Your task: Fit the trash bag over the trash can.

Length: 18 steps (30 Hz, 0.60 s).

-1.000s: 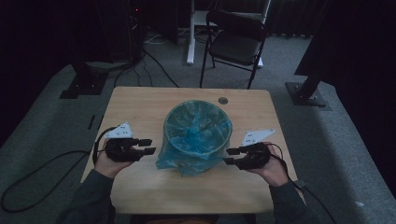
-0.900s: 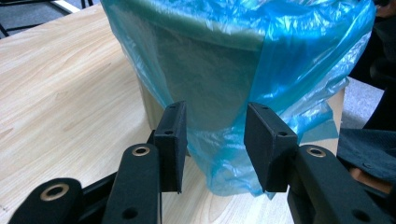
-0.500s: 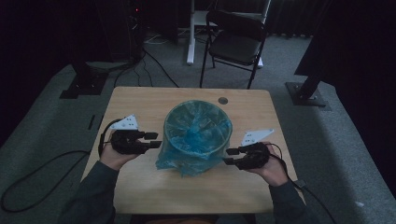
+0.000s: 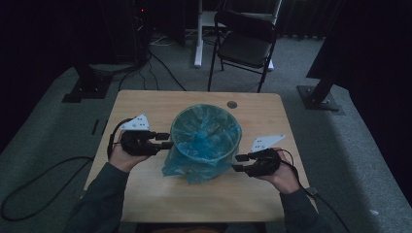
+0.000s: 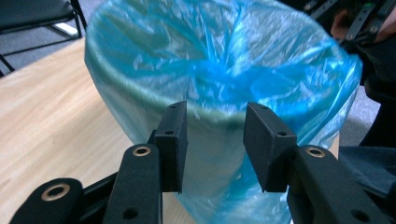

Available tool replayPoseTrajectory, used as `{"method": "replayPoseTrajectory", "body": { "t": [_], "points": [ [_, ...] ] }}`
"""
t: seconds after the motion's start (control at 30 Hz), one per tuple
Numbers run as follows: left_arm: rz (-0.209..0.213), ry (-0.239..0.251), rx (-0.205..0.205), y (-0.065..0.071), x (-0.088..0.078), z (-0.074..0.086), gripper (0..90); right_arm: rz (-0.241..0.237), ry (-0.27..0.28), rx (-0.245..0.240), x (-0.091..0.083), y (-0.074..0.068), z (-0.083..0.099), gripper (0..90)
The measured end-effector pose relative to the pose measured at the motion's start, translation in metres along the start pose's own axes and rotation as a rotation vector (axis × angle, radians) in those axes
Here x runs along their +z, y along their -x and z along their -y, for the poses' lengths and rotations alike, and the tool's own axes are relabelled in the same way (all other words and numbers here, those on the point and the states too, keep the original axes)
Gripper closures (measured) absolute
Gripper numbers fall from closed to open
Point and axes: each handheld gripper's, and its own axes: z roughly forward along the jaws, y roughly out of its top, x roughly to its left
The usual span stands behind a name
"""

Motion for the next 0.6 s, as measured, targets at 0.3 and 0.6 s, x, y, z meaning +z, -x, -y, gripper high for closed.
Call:
{"method": "replayPoseTrajectory", "body": {
  "t": [0.3, 0.6],
  "points": [
    [0.006, -0.001, 0.032, 0.003, -0.001, -0.018, 60.4, -0.001, 0.0, -0.001, 0.0, 0.0, 0.0, 57.7],
    [0.01, -0.051, 0.073, 0.007, 0.011, -0.038, 60.4, 0.0, 0.001, -0.001, 0.0, 0.001, 0.001, 57.8]
  ]
}}
